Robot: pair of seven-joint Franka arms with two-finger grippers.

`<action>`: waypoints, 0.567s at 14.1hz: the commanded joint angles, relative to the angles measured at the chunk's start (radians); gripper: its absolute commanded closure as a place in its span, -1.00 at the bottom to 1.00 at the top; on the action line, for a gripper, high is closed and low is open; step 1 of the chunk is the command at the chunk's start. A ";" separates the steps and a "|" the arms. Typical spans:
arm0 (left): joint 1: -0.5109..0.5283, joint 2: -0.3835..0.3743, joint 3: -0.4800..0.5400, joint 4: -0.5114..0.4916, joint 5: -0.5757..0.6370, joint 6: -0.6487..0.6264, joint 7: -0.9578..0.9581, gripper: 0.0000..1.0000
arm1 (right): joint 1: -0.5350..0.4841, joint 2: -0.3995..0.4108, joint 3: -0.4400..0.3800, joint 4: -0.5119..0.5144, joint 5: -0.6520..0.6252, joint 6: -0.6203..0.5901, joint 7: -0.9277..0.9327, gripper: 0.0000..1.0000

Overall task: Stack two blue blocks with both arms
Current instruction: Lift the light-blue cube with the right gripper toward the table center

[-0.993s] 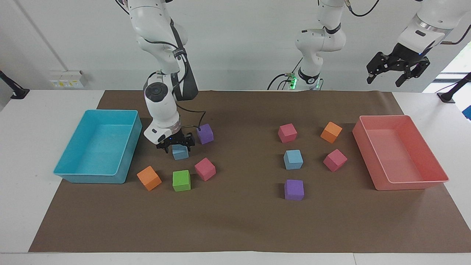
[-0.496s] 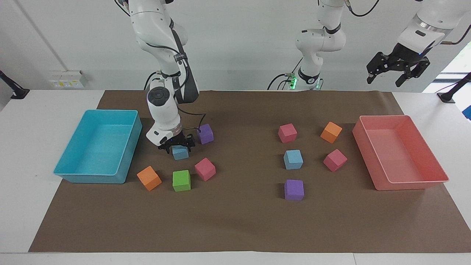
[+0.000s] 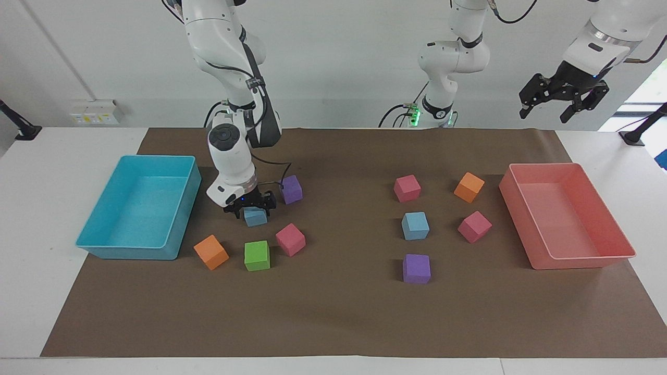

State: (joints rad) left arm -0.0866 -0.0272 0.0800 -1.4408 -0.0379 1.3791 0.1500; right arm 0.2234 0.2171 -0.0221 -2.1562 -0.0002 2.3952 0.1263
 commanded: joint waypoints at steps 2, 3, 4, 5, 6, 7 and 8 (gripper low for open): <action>-0.016 -0.028 0.015 -0.032 -0.008 0.001 -0.004 -1.00 | -0.012 -0.002 0.005 -0.016 0.023 0.024 -0.004 0.91; -0.016 -0.028 0.015 -0.032 -0.008 0.001 -0.004 -1.00 | -0.012 -0.002 0.007 -0.016 0.023 0.024 0.006 1.00; -0.016 -0.028 0.015 -0.032 -0.008 0.001 -0.004 -1.00 | -0.010 -0.002 0.005 -0.014 0.023 0.024 0.015 1.00; -0.016 -0.028 0.015 -0.032 -0.008 0.001 -0.004 -1.00 | -0.010 -0.002 0.007 -0.011 0.023 0.021 0.022 1.00; -0.016 -0.028 0.015 -0.032 -0.008 0.001 -0.004 -1.00 | -0.010 -0.004 0.005 -0.007 0.023 0.016 0.023 1.00; -0.016 -0.028 0.015 -0.032 -0.008 0.001 -0.004 -1.00 | -0.010 -0.010 0.005 -0.004 0.022 0.010 0.020 1.00; -0.016 -0.028 0.015 -0.032 -0.008 0.000 -0.004 -1.00 | -0.010 -0.022 0.005 0.002 0.023 0.006 0.018 1.00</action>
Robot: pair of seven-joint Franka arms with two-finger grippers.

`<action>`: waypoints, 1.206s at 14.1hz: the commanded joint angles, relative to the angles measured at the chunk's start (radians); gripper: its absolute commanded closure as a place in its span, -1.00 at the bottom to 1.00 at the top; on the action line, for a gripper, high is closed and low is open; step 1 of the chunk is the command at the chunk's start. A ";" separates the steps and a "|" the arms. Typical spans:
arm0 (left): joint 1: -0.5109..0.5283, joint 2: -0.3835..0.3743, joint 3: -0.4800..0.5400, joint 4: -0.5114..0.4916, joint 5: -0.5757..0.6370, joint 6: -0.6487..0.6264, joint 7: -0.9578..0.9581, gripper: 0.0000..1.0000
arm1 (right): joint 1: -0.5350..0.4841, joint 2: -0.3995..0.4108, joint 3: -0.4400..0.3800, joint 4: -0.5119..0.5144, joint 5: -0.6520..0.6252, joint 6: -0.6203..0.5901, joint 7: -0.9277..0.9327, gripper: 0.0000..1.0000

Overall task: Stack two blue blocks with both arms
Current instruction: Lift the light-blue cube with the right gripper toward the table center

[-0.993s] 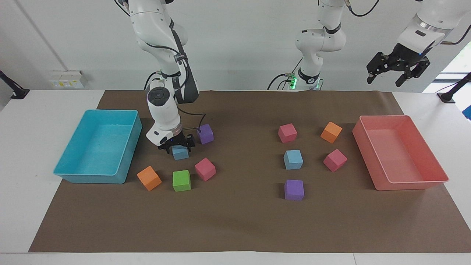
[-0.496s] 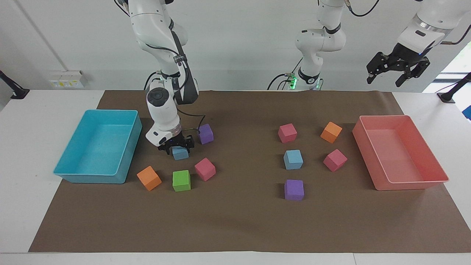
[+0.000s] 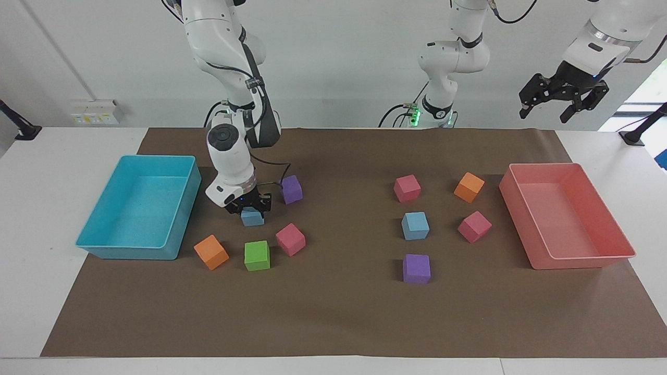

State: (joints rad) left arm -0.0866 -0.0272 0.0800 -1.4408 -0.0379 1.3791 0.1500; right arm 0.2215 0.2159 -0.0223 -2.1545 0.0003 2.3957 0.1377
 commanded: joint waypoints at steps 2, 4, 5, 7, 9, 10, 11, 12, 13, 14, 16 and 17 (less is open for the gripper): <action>-0.016 -0.028 0.015 -0.032 -0.008 0.001 -0.004 -1.00 | -0.010 -0.059 0.005 0.007 0.023 -0.022 0.007 1.00; -0.016 -0.028 0.015 -0.032 -0.008 0.001 -0.004 -1.00 | -0.010 -0.102 0.005 0.013 0.021 -0.055 0.013 1.00; -0.016 -0.028 0.015 -0.032 -0.008 0.001 -0.004 -1.00 | -0.010 -0.122 0.004 0.019 0.021 -0.076 0.011 1.00; -0.016 -0.028 0.015 -0.032 -0.008 0.001 -0.004 -1.00 | -0.010 -0.161 0.004 0.044 0.021 -0.153 0.013 1.00; -0.016 -0.028 0.015 -0.032 -0.008 0.001 -0.004 -1.00 | -0.010 -0.173 0.004 0.073 0.020 -0.213 0.013 1.00; -0.016 -0.028 0.015 -0.032 -0.008 0.000 -0.004 -1.00 | -0.008 -0.173 0.004 0.082 0.020 -0.223 0.013 1.00; -0.016 -0.028 0.015 -0.032 -0.008 0.001 -0.004 -1.00 | -0.005 -0.170 0.004 0.090 0.020 -0.224 0.013 1.00; -0.016 -0.028 0.015 -0.032 -0.008 0.001 -0.004 -1.00 | -0.001 -0.162 0.004 0.106 0.020 -0.231 0.011 1.00; -0.016 -0.028 0.015 -0.032 -0.008 0.001 -0.004 -1.00 | 0.001 -0.153 0.005 0.131 0.020 -0.254 0.011 1.00; -0.016 -0.028 0.015 -0.032 -0.008 0.001 -0.004 -1.00 | 0.004 -0.136 0.007 0.166 0.020 -0.276 0.011 1.00; -0.016 -0.028 0.015 -0.032 -0.008 0.001 -0.004 -1.00 | 0.042 -0.104 0.008 0.224 0.021 -0.285 0.020 1.00; -0.016 -0.028 0.015 -0.032 -0.008 0.001 -0.004 -1.00 | 0.064 -0.089 0.008 0.252 0.020 -0.294 0.055 1.00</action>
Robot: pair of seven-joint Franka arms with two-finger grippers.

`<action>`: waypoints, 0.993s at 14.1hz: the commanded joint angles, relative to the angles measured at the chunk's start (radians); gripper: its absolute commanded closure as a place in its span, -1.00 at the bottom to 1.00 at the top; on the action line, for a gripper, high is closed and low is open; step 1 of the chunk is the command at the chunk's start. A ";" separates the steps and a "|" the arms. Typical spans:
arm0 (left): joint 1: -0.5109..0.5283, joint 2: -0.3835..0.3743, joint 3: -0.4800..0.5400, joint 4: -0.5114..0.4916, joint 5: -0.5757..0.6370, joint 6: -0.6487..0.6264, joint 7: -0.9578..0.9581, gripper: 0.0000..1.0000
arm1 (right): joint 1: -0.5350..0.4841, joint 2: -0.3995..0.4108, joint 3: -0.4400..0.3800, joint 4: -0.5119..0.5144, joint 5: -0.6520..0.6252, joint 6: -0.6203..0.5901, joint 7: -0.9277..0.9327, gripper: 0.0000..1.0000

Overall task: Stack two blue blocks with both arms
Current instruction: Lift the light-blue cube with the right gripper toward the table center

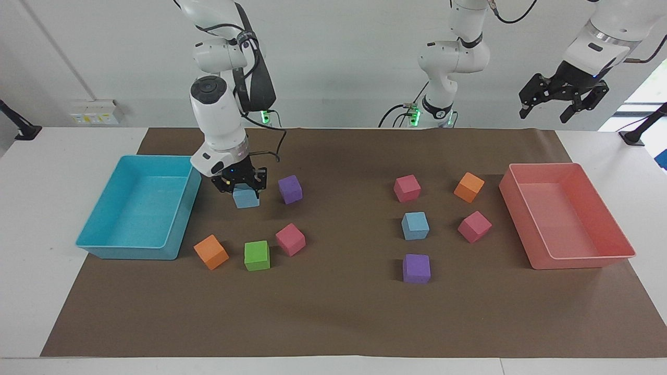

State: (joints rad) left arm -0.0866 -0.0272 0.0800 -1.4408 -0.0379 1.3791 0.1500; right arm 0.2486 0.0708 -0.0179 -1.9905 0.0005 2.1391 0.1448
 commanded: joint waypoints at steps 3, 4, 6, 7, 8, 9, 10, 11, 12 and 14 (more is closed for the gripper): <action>-0.016 -0.028 0.015 -0.032 -0.008 0.001 -0.004 -1.00 | 0.101 0.107 0.004 0.160 0.015 -0.039 0.131 1.00; -0.016 -0.028 0.015 -0.032 -0.008 0.001 -0.004 -1.00 | 0.125 0.125 0.004 0.183 0.012 -0.039 0.166 1.00; -0.016 -0.028 0.015 -0.032 -0.008 0.001 -0.004 -1.00 | 0.173 0.173 0.004 0.228 0.003 -0.039 0.246 1.00; -0.016 -0.028 0.015 -0.032 -0.008 0.001 -0.004 -1.00 | 0.198 0.204 0.004 0.258 0.003 -0.039 0.281 1.00; -0.016 -0.028 0.015 -0.032 -0.008 0.001 -0.004 -1.00 | 0.219 0.233 0.004 0.286 0.003 -0.039 0.314 1.00; -0.016 -0.028 0.015 -0.032 -0.008 0.000 -0.004 -1.00 | 0.242 0.265 0.003 0.312 0.003 -0.041 0.343 1.00; -0.016 -0.028 0.015 -0.032 -0.008 0.001 -0.004 -1.00 | 0.265 0.300 0.003 0.344 0.001 -0.039 0.379 1.00; -0.016 -0.028 0.015 -0.032 -0.008 0.001 -0.004 -1.00 | 0.288 0.331 0.003 0.373 0.001 -0.039 0.422 1.00; -0.016 -0.028 0.015 -0.032 -0.008 0.001 -0.004 -1.00 | 0.300 0.357 0.003 0.399 -0.001 -0.039 0.461 1.00; -0.016 -0.028 0.015 -0.032 -0.008 0.001 -0.004 -1.00 | 0.319 0.394 0.003 0.426 -0.007 -0.036 0.484 1.00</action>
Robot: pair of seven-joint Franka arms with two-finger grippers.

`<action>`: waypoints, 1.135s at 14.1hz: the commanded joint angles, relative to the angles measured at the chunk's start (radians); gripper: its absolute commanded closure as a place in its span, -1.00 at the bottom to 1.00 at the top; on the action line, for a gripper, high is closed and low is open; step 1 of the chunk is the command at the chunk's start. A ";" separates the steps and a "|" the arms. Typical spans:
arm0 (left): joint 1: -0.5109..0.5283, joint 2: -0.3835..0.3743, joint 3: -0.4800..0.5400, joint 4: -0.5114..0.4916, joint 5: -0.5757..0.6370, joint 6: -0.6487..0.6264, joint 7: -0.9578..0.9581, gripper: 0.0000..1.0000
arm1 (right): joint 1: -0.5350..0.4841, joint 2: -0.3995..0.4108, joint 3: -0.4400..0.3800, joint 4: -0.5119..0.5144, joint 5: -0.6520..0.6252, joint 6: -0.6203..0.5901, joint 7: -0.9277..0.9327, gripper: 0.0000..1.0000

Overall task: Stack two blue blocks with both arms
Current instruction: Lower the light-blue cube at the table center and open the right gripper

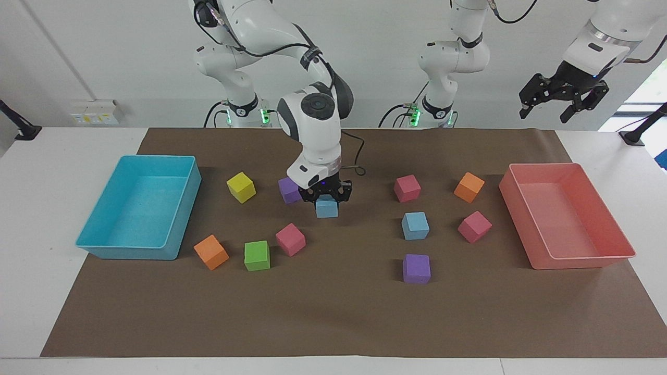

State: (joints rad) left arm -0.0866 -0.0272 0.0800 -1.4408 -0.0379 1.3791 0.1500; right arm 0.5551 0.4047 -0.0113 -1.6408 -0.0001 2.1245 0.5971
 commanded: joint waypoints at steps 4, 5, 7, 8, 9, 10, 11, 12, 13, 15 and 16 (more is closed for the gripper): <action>-0.016 -0.028 0.015 -0.032 -0.008 0.001 -0.004 -1.00 | 0.032 0.100 -0.002 0.091 -0.009 0.008 0.035 1.00; -0.016 -0.028 0.015 -0.032 -0.008 0.001 -0.004 -1.00 | 0.037 0.100 -0.002 0.090 -0.009 0.012 0.033 1.00; -0.016 -0.028 0.015 -0.032 -0.008 0.001 -0.004 -1.00 | 0.037 0.102 -0.002 0.090 -0.008 0.023 0.033 1.00; -0.016 -0.028 0.015 -0.032 -0.008 0.001 -0.004 -1.00 | 0.039 0.108 -0.002 0.090 -0.009 0.025 0.033 1.00; -0.016 -0.028 0.015 -0.032 -0.008 0.001 -0.004 -1.00 | 0.054 0.130 -0.004 0.091 -0.011 0.038 0.036 1.00; -0.016 -0.028 0.015 -0.032 -0.008 0.001 -0.004 -1.00 | 0.066 0.144 -0.004 0.090 -0.009 0.058 0.036 1.00; -0.016 -0.028 0.015 -0.032 -0.008 0.000 -0.004 -1.00 | 0.063 0.149 -0.002 0.090 -0.009 0.070 0.035 1.00; -0.016 -0.028 0.015 -0.032 -0.008 0.001 -0.004 -1.00 | 0.063 0.149 -0.004 0.090 -0.009 0.072 0.035 1.00; -0.016 -0.028 0.014 -0.032 -0.008 0.000 0.000 -1.00 | 0.062 0.149 -0.004 0.088 -0.009 0.074 0.033 1.00; -0.030 -0.028 0.007 -0.032 -0.008 0.000 -0.006 -1.00 | 0.068 0.158 -0.002 0.082 -0.014 0.077 0.033 1.00; -0.030 -0.028 0.006 -0.032 -0.008 0.001 -0.007 -1.00 | 0.069 0.161 -0.002 0.082 -0.017 0.095 0.030 1.00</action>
State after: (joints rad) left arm -0.0958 -0.0272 0.0780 -1.4408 -0.0379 1.3791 0.1500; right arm 0.6183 0.5484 -0.0128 -1.5735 -0.0011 2.1970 0.6074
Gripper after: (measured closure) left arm 0.000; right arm 0.427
